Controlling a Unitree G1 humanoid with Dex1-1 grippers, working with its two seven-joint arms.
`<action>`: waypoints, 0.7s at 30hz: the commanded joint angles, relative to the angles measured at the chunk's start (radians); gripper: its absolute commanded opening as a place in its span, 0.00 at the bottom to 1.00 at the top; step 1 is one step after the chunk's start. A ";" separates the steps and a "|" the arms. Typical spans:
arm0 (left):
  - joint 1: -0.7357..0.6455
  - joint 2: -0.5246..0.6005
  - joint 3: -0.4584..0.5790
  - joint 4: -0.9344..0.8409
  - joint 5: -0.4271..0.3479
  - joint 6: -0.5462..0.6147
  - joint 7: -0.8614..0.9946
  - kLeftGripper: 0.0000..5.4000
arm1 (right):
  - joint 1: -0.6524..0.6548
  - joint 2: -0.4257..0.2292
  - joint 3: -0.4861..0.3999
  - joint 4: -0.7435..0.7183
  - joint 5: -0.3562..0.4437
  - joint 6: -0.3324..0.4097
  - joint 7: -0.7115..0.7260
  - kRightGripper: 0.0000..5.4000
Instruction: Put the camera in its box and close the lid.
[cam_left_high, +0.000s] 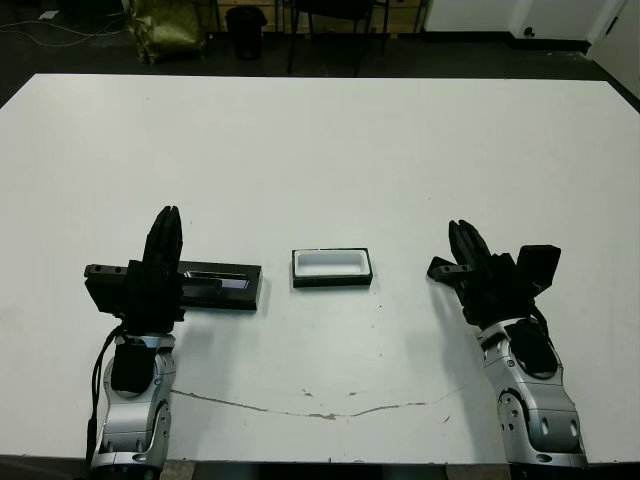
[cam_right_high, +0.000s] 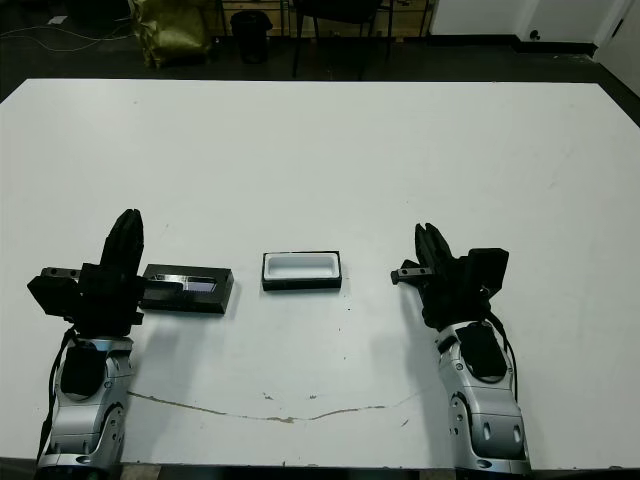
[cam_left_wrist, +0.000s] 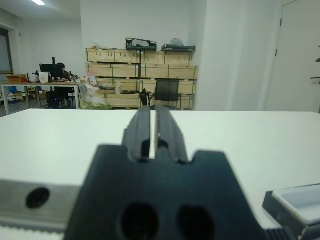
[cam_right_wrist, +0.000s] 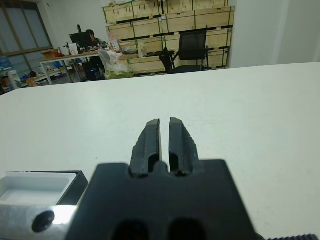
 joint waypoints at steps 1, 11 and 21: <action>0.009 -0.001 0.003 0.014 0.003 0.005 0.004 0.00 | 0.014 -0.008 -0.003 0.006 -0.003 0.014 -0.008 0.00; 0.014 -0.002 -0.002 0.003 -0.002 0.018 0.000 0.00 | 0.020 -0.011 -0.003 -0.015 0.000 0.050 -0.018 0.00; 0.008 -0.001 -0.002 0.022 -0.006 -0.002 -0.004 0.00 | 0.014 -0.019 -0.011 -0.018 0.011 0.048 -0.002 0.00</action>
